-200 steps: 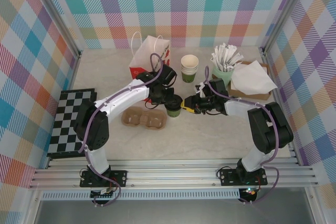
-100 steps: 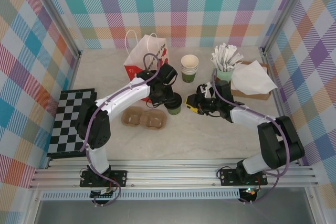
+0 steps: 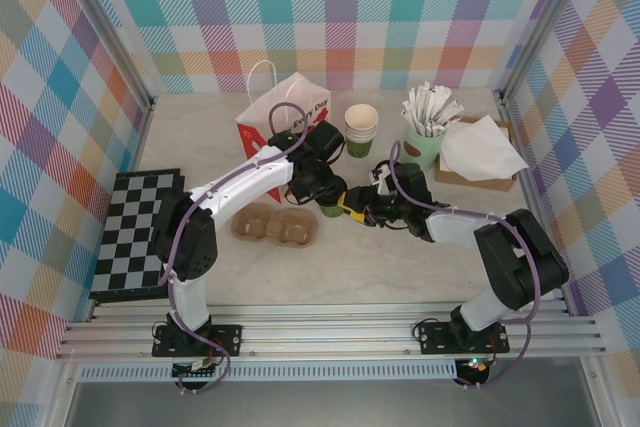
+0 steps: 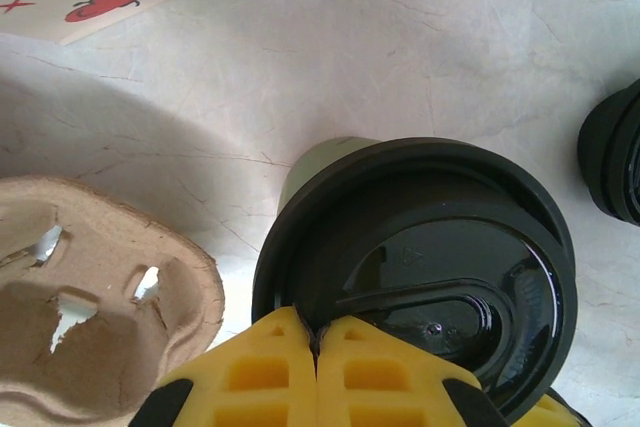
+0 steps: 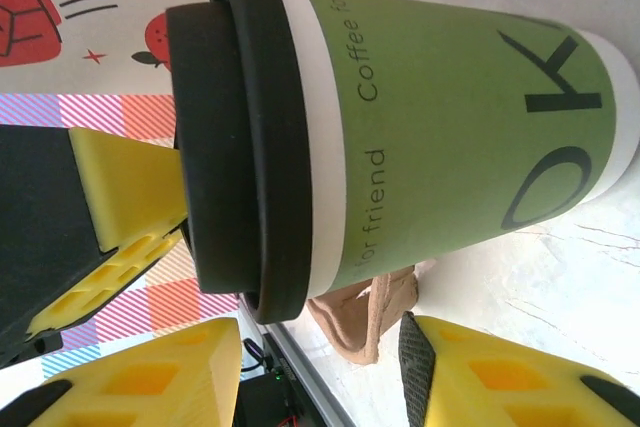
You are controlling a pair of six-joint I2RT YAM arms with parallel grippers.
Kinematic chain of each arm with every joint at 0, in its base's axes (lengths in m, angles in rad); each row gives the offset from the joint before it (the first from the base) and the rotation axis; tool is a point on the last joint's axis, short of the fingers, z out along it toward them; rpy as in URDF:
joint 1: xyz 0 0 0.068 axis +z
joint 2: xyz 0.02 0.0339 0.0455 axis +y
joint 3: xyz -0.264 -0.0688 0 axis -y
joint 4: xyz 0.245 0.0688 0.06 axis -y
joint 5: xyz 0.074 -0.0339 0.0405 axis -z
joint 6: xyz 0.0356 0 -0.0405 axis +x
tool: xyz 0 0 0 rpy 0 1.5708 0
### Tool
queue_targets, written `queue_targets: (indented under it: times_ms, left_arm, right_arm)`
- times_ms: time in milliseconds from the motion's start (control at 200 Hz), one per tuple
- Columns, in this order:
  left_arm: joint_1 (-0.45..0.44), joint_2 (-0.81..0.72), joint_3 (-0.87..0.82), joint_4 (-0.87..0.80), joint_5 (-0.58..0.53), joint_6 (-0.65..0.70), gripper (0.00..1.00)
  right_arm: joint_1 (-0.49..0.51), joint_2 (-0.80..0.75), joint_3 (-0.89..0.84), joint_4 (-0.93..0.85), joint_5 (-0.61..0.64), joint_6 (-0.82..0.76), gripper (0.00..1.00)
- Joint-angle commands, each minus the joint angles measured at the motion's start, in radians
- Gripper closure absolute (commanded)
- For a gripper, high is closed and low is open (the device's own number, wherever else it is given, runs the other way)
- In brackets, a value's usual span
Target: Pack the takeout coffee
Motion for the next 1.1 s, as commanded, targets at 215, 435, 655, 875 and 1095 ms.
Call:
queue_targets:
  times_ms: [215,435,655,875,1095]
  left_arm:
    - [-0.010,0.032,0.026,-0.061,-0.011,-0.006,1.00]
    - [-0.015,0.058,0.061,-0.078,-0.008,0.038,1.00]
    - [-0.020,0.101,0.058,-0.090,-0.015,0.069,1.00]
    - [-0.020,0.098,-0.096,-0.045,0.012,0.034,1.00]
    - [-0.017,0.105,0.049,-0.136,-0.080,0.182,1.00]
  right_arm:
    - [0.009,0.076,0.031,0.105,-0.005,0.037,0.53]
    - [0.011,0.073,0.048,-0.089,0.066,-0.001,0.56]
    - [0.011,0.187,0.022,-0.223,0.061,0.041,0.59]
    - [0.008,0.219,0.053,-0.322,0.069,0.035,0.59]
    - [0.008,0.066,0.103,-0.301,0.081,0.004,0.53]
